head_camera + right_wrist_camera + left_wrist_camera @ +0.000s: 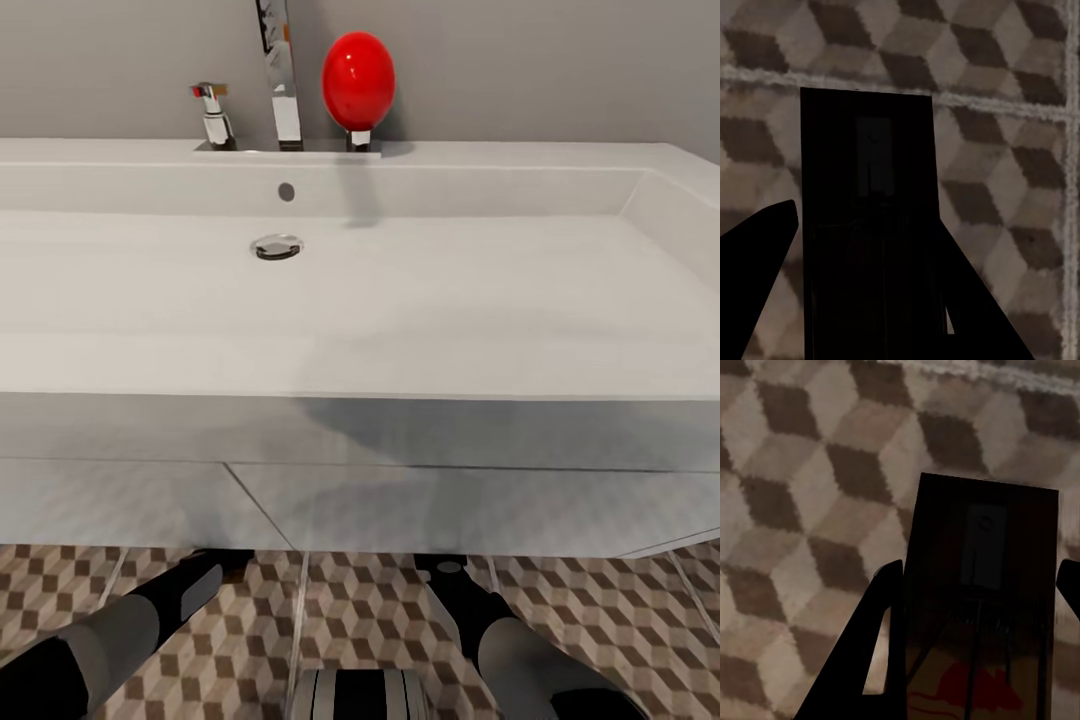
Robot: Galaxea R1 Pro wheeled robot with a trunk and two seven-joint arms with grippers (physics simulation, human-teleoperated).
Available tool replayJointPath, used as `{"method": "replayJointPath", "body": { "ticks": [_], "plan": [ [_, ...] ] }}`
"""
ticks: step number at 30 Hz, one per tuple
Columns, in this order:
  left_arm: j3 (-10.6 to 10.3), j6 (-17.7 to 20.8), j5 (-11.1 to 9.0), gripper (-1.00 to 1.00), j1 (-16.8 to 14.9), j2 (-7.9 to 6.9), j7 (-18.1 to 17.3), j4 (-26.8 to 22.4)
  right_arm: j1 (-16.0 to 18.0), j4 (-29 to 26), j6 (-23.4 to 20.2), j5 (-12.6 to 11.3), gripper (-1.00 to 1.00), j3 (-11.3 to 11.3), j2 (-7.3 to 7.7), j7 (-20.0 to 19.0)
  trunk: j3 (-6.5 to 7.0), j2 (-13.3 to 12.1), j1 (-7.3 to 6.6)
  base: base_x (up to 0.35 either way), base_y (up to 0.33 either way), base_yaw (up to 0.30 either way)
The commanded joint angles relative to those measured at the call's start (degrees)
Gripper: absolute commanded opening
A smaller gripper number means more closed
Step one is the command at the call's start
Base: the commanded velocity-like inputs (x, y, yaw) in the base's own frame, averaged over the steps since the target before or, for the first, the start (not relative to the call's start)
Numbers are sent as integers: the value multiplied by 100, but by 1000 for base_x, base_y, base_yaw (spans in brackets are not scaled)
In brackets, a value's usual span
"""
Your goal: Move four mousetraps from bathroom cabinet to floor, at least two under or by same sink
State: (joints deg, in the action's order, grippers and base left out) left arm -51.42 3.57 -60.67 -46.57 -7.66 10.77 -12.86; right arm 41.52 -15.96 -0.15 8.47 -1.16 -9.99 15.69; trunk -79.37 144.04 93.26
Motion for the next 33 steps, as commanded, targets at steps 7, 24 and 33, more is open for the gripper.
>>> {"method": "replayJointPath", "body": {
  "ticks": [7,24,33],
  "plan": [
    [-43,21,-24,-100,-1,-56,57,-24,5,2,-2,40,-100,-16,-1,31,-47,2,-1,0,0,0],
    [-50,-68,-17,-100,-13,-12,57,-30,6,-6,6,40,-100,-16,-1,31,-71,2,-1,0,0,0],
    [-61,-122,-7,-100,-78,1,57,-33,3,-4,14,40,-100,-16,-1,31,-71,2,-1,0,0,0]
  ]
}}
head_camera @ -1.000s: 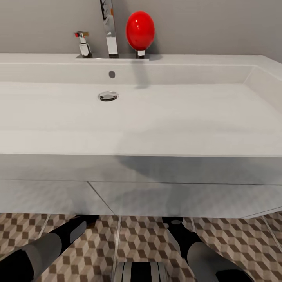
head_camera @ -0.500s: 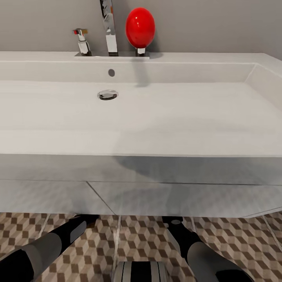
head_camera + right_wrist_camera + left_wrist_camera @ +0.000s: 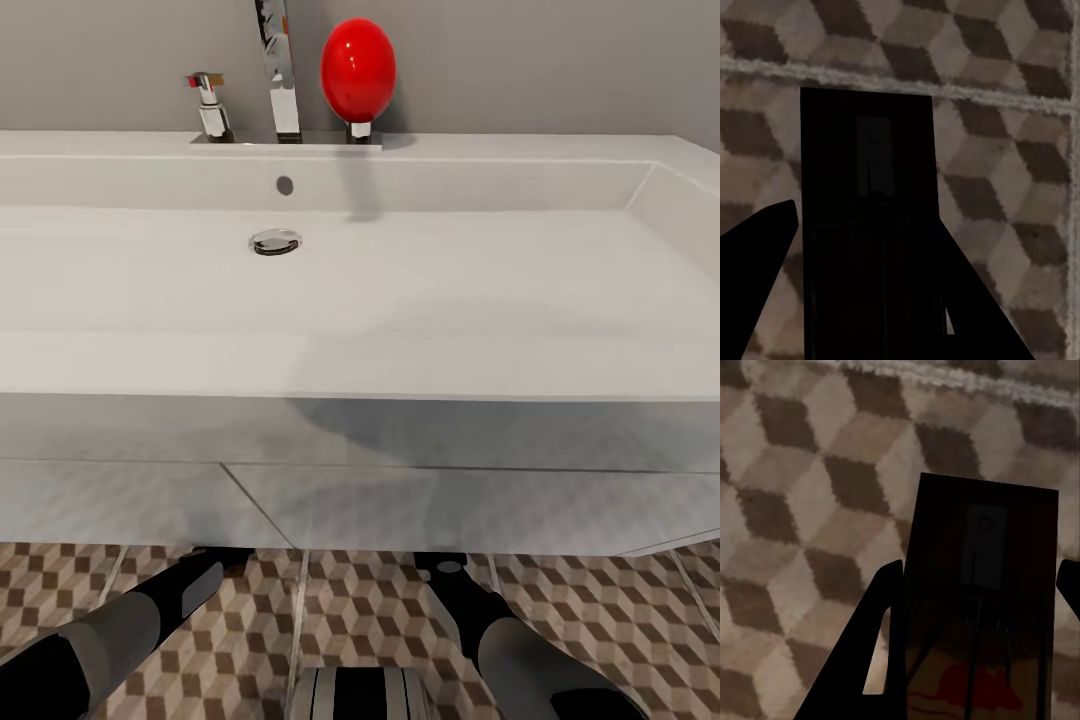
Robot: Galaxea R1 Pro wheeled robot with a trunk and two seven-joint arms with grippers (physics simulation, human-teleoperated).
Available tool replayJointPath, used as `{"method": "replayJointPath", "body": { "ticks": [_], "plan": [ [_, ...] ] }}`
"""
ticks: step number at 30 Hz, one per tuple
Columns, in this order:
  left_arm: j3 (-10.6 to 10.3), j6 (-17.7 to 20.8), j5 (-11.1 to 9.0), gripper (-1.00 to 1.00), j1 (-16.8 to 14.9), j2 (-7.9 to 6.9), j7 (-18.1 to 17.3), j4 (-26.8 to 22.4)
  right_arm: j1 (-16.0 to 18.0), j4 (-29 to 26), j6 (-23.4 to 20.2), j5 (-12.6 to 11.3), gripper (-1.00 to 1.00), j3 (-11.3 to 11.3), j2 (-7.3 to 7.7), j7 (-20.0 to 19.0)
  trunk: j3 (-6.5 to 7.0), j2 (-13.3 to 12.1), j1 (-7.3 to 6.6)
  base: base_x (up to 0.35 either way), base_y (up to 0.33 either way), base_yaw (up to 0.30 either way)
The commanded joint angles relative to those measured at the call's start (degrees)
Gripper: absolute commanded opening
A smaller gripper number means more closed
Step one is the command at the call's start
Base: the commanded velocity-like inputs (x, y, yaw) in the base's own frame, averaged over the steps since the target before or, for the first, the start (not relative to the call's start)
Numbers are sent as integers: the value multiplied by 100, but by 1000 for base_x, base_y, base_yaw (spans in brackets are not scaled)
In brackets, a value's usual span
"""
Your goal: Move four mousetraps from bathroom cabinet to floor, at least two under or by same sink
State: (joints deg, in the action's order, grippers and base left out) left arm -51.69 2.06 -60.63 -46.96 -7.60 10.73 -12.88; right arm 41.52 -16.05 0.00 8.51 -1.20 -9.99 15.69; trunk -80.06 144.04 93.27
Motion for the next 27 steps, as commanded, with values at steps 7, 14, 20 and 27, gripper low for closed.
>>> {"method": "replayJointPath", "body": {
  "ticks": [7,14,20,27],
  "plan": [
    [-35,-58,-10,-100,-41,-5,61,-30,2,6,8,37,-100,-12,-1,35,-3,2,-2,0,0,0],
    [-35,-69,-10,-100,-41,-10,61,-30,4,-4,9,37,-100,-12,2,39,-3,2,-2,0,0,0],
    [-35,-72,-10,-100,-42,-5,61,-30,5,-223,-14,37,-100,-12,-1,40,-3,2,-2,0,0,0],
    [-35,-74,-10,-100,-41,-5,61,-30,6,-361,-17,38,-100,-19,-1,40,-3,2,-2,0,0,0]
  ]
}}
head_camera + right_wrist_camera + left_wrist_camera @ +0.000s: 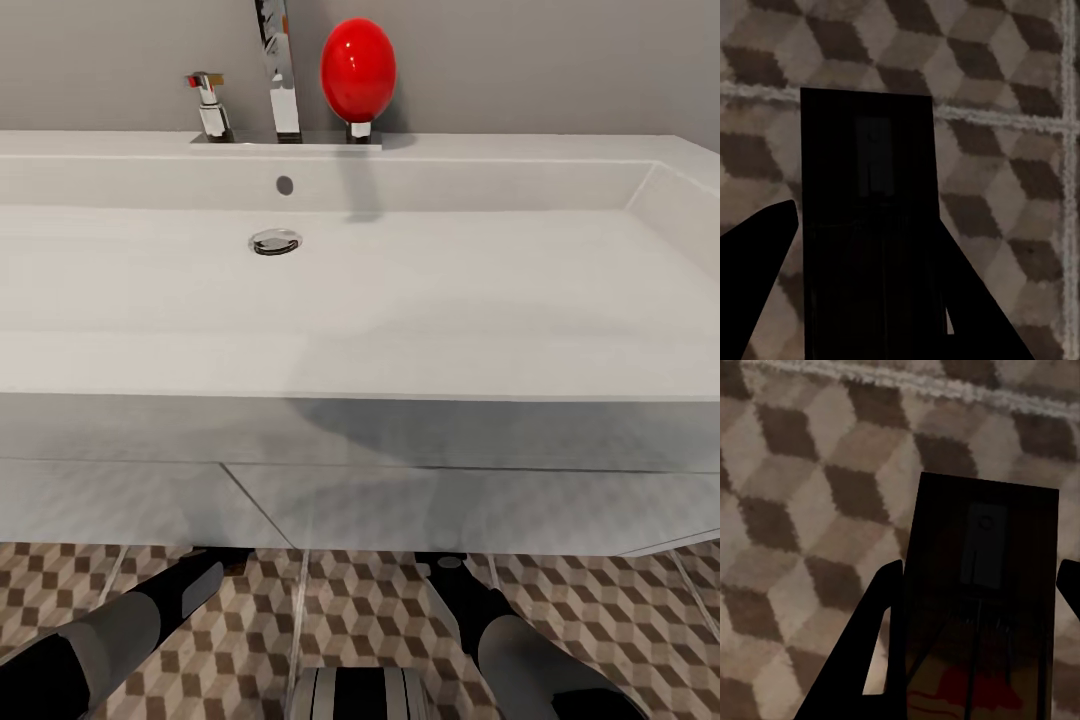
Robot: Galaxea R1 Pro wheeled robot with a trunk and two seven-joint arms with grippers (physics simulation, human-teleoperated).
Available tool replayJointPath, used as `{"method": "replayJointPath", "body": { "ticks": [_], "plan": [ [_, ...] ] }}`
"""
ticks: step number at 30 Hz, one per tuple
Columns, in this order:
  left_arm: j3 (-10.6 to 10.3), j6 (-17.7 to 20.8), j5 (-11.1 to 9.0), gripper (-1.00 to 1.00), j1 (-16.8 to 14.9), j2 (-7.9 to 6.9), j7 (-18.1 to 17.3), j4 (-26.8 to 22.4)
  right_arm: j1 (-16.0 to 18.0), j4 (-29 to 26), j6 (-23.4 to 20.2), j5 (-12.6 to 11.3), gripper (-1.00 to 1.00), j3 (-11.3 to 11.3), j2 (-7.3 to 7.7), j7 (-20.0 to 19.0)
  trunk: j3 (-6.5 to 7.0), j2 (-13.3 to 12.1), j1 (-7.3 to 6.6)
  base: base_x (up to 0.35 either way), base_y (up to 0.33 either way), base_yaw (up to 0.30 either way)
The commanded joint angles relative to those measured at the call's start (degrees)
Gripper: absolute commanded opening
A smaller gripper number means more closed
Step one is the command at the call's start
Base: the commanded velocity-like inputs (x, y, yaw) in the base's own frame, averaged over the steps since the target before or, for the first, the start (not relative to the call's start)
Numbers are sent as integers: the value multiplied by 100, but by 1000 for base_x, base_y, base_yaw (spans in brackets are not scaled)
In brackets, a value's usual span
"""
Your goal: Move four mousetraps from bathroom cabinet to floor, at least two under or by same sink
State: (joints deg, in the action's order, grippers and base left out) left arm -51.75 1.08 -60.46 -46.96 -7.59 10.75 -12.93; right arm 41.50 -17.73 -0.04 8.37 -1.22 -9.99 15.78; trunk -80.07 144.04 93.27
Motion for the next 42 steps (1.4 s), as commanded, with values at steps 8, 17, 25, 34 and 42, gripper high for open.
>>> {"method": "replayJointPath", "body": {
  "ticks": [8,17,25,34,42],
  "plan": [
    [-29,24,-27,-100,-45,11,59,-26,8,-229,-13,59,-100,-21,-1,30,-2,2,-2,0,0,0],
    [-29,24,-27,-100,-51,21,59,-26,9,-227,-13,57,-100,-24,-1,30,-2,2,-2,0,0,0],
    [-29,24,-27,-100,-55,19,59,-26,41,-230,-13,67,-100,-27,-1,30,-2,2,-2,0,0,0],
    [-29,24,-27,-100,-58,21,59,-26,43,-231,-6,68,-100,-27,-1,30,-4,2,-2,0,0,0],
    [-29,24,-27,-100,-78,19,59,-27,43,-252,2,69,-100,-30,-1,30,-53,2,-2,0,0,0]
  ]
}}
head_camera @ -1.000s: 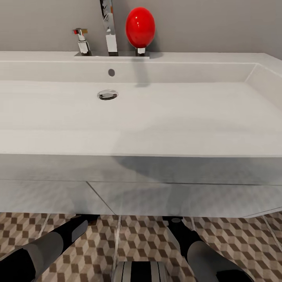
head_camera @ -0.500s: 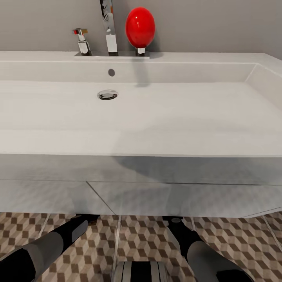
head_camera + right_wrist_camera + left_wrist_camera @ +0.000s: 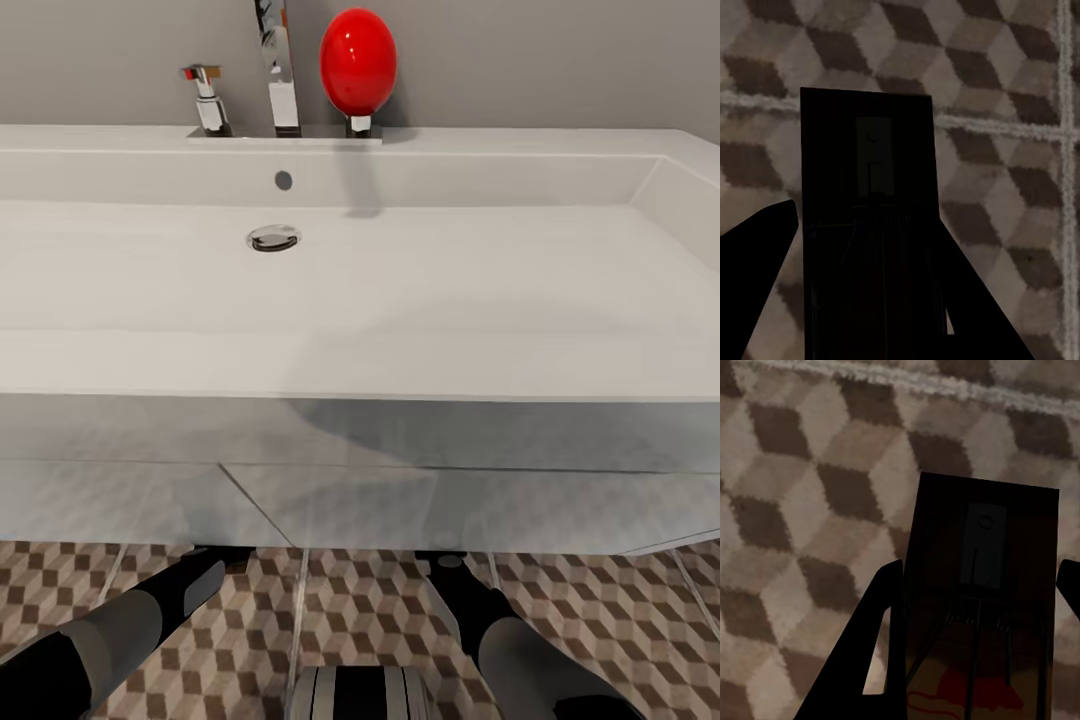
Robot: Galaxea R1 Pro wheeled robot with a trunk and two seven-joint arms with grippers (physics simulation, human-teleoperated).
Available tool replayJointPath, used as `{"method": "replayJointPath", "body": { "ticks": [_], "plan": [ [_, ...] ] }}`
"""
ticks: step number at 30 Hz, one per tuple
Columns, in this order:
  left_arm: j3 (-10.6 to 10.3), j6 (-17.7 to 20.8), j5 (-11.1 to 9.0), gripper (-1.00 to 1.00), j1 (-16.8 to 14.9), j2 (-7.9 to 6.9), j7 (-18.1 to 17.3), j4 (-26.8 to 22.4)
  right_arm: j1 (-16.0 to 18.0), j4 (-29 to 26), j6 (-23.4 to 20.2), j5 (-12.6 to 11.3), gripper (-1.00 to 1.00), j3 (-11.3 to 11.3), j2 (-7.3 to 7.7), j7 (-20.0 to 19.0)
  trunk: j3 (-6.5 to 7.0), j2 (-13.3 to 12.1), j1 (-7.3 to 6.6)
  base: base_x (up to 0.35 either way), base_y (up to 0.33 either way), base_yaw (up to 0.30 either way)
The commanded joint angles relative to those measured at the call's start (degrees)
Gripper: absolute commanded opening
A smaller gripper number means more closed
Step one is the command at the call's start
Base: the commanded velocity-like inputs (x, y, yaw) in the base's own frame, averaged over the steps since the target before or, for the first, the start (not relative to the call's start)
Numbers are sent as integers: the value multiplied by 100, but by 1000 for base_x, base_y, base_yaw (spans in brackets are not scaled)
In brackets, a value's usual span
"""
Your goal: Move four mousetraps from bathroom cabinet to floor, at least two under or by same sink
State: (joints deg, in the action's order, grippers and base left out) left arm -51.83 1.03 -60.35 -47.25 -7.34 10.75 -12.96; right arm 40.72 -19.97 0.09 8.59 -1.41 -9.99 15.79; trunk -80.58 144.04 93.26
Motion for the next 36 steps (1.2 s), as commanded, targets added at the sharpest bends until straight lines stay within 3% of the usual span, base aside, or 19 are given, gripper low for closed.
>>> {"method": "replayJointPath", "body": {
  "ticks": [1,19,32,36],
  "plan": [
    [-20,28,-38,-100,-65,-5,59,-23,121,-44,-11,46,-100,-10,0,29,-9,2,-2,0,0,0],
    [-20,28,-38,-100,-153,-4,59,-22,121,-95,-3,46,-100,-9,0,29,-141,2,-2,0,0,0],
    [-20,12,-38,-100,-153,41,61,-22,121,-112,24,49,-100,-12,0,36,-153,2,-2,0,0,0],
    [-20,-323,-38,-100,-160,62,59,-22,121,-174,27,47,-100,-11,0,38,-153,2,-2,0,0,0]
  ]
}}
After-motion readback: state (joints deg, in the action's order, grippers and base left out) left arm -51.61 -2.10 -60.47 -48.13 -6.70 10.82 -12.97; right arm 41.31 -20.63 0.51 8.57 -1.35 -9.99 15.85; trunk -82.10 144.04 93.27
